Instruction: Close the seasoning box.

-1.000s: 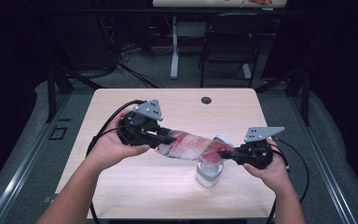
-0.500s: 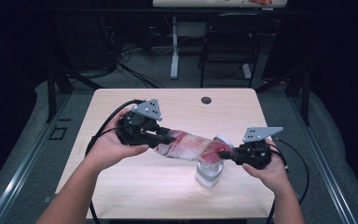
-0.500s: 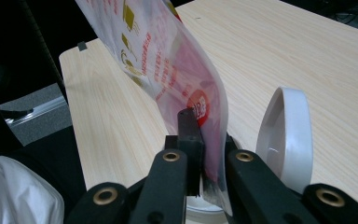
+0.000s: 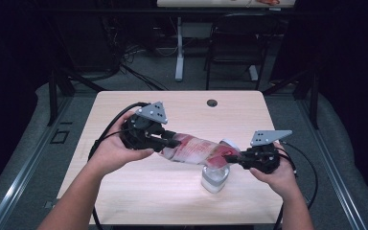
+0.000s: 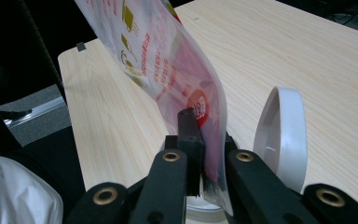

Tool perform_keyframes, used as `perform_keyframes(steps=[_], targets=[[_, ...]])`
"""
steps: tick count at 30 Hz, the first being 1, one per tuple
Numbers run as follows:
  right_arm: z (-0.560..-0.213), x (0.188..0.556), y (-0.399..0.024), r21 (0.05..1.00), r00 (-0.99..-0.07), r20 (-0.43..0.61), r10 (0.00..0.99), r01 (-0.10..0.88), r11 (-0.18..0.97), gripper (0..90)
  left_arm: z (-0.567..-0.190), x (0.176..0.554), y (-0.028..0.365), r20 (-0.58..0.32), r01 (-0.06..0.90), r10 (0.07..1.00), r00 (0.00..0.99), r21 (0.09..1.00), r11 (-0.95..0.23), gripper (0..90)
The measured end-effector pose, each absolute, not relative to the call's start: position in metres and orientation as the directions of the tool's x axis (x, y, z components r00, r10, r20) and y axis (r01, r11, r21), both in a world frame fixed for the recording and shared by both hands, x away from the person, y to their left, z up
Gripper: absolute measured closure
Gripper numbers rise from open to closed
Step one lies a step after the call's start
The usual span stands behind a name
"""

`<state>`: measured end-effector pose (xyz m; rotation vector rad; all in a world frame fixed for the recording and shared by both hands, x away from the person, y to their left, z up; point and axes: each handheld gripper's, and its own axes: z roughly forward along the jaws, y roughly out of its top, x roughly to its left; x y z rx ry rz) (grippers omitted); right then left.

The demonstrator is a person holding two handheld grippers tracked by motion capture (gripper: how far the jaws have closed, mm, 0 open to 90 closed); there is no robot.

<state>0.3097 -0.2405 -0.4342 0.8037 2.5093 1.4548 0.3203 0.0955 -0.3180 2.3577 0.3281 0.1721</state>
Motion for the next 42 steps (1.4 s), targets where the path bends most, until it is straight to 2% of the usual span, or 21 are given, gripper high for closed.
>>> perform_keyframes(steps=[42], targets=[[-0.4339, 0.3095, -0.2424, 0.838, -0.850, 0.149, 0.505, 0.380, 0.392, 88.5, -0.3147, 0.3196, 0.0924, 0.031, 0.182, 0.280, 0.959, 0.691, -0.699, 74.9]])
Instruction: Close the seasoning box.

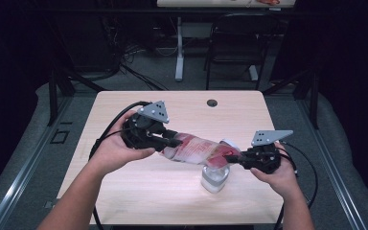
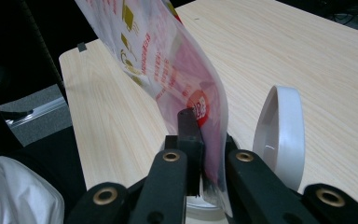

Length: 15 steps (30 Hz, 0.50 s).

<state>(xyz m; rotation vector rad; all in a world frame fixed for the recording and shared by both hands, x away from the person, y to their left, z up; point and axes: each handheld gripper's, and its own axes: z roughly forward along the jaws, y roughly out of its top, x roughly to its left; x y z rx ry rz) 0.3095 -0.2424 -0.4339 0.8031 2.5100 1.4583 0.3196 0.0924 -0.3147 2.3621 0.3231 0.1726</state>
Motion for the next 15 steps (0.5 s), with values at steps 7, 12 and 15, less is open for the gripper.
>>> perform_keyframes(steps=[7, 12, 15], targets=[[-0.4338, 0.3096, -0.2430, 0.838, -0.849, 0.151, 0.506, 0.381, 0.391, 88.5, -0.3140, 0.3203, 0.0914, 0.033, 0.179, 0.278, 0.960, 0.690, -0.701, 74.8], [-0.4339, 0.3096, -0.2435, 0.839, -0.849, 0.152, 0.506, 0.382, 0.389, 88.4, -0.3135, 0.3202, 0.0907, 0.035, 0.178, 0.277, 0.960, 0.690, -0.702, 74.8], [-0.4341, 0.3097, -0.2435, 0.839, -0.849, 0.153, 0.505, 0.382, 0.388, 88.4, -0.3133, 0.3202, 0.0908, 0.034, 0.180, 0.278, 0.960, 0.689, -0.703, 74.8]])
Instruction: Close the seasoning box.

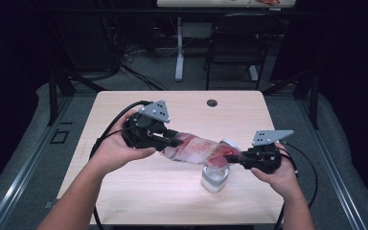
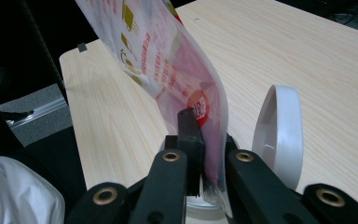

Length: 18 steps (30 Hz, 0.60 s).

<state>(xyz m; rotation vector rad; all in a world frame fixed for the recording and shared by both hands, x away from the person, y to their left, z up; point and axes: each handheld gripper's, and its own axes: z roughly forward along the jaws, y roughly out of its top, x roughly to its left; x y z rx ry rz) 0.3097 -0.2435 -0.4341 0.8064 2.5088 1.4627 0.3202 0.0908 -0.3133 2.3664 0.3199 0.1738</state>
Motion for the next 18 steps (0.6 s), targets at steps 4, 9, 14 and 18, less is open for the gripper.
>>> perform_keyframes(steps=[4, 9, 14, 18], targets=[[-0.4341, 0.3097, -0.2432, 0.838, -0.850, 0.154, 0.504, 0.382, 0.389, 88.5, -0.3128, 0.3200, 0.0907, 0.036, 0.177, 0.277, 0.960, 0.689, -0.703, 74.8], [-0.4341, 0.3097, -0.2433, 0.839, -0.850, 0.153, 0.504, 0.382, 0.389, 88.4, -0.3125, 0.3197, 0.0903, 0.036, 0.177, 0.277, 0.960, 0.690, -0.702, 74.8], [-0.4339, 0.3097, -0.2437, 0.839, -0.850, 0.152, 0.505, 0.381, 0.389, 88.5, -0.3125, 0.3196, 0.0900, 0.035, 0.177, 0.277, 0.960, 0.691, -0.701, 74.8], [-0.4342, 0.3098, -0.2438, 0.840, -0.849, 0.154, 0.506, 0.382, 0.386, 88.4, -0.3123, 0.3196, 0.0898, 0.036, 0.175, 0.275, 0.961, 0.691, -0.701, 74.9]])
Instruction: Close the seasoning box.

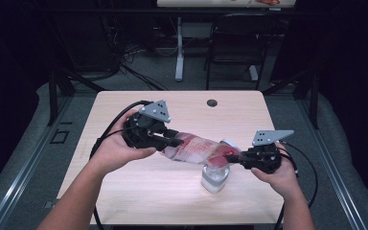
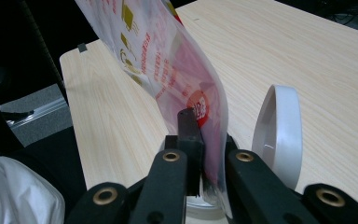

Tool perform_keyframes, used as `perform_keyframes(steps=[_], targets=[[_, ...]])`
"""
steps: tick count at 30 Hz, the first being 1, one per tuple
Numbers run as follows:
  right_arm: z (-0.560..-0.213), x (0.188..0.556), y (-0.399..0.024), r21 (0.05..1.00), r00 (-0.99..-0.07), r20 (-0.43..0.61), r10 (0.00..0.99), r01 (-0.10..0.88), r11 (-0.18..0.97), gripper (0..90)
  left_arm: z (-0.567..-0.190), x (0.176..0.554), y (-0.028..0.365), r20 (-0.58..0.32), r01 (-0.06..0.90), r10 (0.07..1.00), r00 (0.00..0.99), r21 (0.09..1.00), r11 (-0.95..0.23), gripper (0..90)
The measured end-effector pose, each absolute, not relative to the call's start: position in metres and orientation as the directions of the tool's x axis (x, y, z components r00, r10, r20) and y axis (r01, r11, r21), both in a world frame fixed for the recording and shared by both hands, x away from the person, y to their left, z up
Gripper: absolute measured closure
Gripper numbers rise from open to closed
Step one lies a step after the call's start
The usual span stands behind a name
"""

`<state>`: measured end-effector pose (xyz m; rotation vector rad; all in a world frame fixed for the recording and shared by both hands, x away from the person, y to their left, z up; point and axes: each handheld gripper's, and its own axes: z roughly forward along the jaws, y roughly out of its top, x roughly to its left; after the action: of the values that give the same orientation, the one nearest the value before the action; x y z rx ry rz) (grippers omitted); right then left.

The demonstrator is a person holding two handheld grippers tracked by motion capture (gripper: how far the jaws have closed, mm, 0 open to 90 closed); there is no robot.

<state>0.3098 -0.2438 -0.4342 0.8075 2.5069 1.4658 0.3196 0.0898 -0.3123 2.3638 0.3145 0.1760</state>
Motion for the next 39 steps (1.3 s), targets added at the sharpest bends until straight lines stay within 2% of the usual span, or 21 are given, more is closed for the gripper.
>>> perform_keyframes(steps=[39], targets=[[-0.4396, 0.3133, -0.2461, 0.826, -0.841, 0.161, 0.517, 0.402, 0.395, 88.1, -0.3149, 0.3195, 0.0828, 0.035, 0.172, 0.269, 0.963, 0.687, -0.706, 74.4]])
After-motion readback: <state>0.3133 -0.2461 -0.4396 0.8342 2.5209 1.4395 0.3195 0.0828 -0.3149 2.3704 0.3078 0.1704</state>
